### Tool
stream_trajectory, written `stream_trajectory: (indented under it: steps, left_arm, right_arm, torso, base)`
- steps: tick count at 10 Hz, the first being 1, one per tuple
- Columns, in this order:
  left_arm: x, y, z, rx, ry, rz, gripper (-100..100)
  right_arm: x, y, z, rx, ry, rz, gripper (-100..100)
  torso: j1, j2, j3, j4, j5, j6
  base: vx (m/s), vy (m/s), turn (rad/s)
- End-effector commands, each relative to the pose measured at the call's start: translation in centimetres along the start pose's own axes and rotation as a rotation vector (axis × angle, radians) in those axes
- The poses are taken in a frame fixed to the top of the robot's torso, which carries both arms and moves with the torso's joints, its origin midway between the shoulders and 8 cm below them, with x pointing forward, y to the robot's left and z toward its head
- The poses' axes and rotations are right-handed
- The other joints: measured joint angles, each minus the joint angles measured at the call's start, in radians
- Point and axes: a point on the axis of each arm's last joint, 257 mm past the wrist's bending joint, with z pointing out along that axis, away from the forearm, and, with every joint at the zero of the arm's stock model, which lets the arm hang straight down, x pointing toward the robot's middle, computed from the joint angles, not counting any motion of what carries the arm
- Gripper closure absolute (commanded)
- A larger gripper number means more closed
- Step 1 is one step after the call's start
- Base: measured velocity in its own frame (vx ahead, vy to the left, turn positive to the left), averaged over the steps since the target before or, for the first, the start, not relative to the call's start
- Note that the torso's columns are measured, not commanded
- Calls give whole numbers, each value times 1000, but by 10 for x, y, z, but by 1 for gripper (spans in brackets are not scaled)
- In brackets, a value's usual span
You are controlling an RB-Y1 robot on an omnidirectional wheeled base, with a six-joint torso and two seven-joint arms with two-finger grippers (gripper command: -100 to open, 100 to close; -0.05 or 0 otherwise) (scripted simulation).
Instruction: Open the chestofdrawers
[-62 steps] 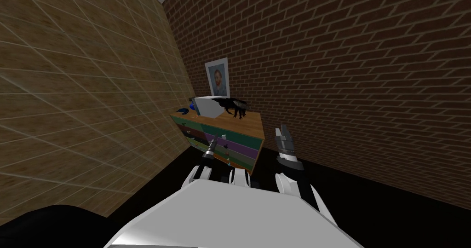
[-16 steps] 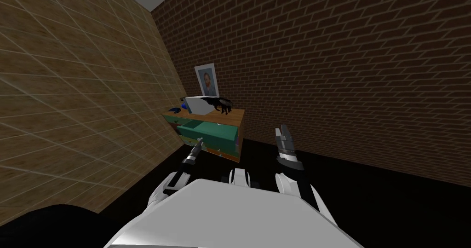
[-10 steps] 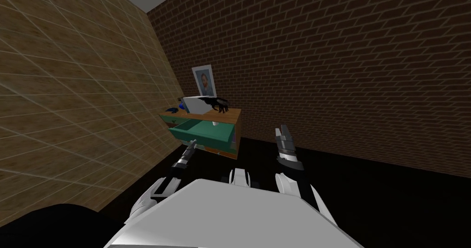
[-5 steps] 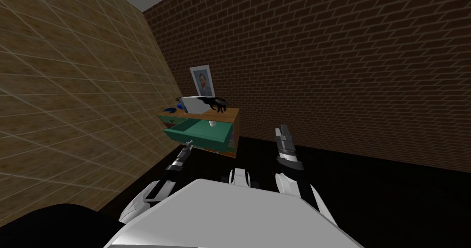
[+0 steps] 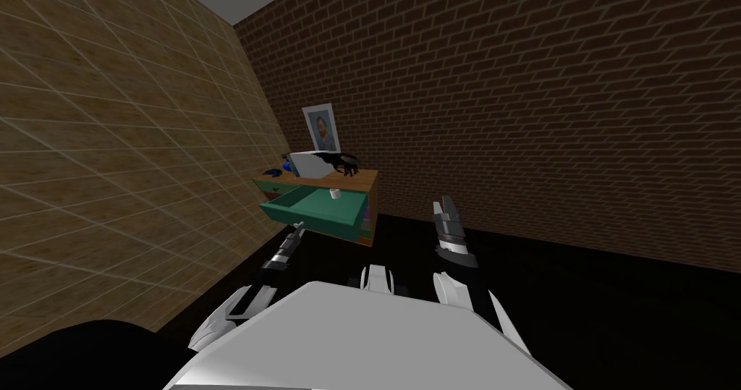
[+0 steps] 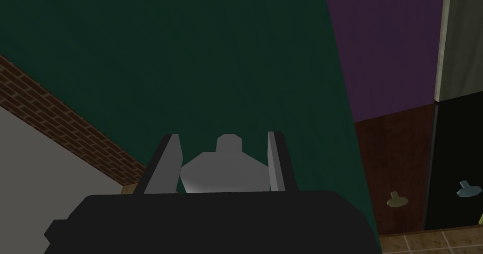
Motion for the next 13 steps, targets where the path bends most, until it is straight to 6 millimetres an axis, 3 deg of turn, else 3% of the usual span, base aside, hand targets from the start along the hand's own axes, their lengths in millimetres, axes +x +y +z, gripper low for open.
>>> stream_trajectory:
  steps: [1,7,8,9,13]
  left_arm:
    - [-6,-9,0,5,10,5,-100]
    - [-56,-41,5,11,25,10,-100]
    - [-49,-28,-1,-14,20,7,-100]
    - [-50,-26,-2,-21,18,6,0]
    - [-50,-17,-6,-44,15,3,0]
  right_arm:
    - [0,0,0,0,0,0,0]
    - [0,0,0,0,0,0,0]
    - [0,0,0,0,0,0,0]
    - [0,0,0,0,0,0,0]
    - [0,0,0,0,0,0,0]
  torso:
    - [1,-1,-1,0,0,-1]
    - [-14,4,1,6,-11,2]
    - [-16,6,2,8,-13,3]
    - [-15,7,2,6,-11,2]
    - [-10,2,0,3,-7,1]
  base:
    - [-15,-16,9]
    - [25,-82,25]
    - [16,-9,10]
    - [8,7,3]
    - [1,1,0]
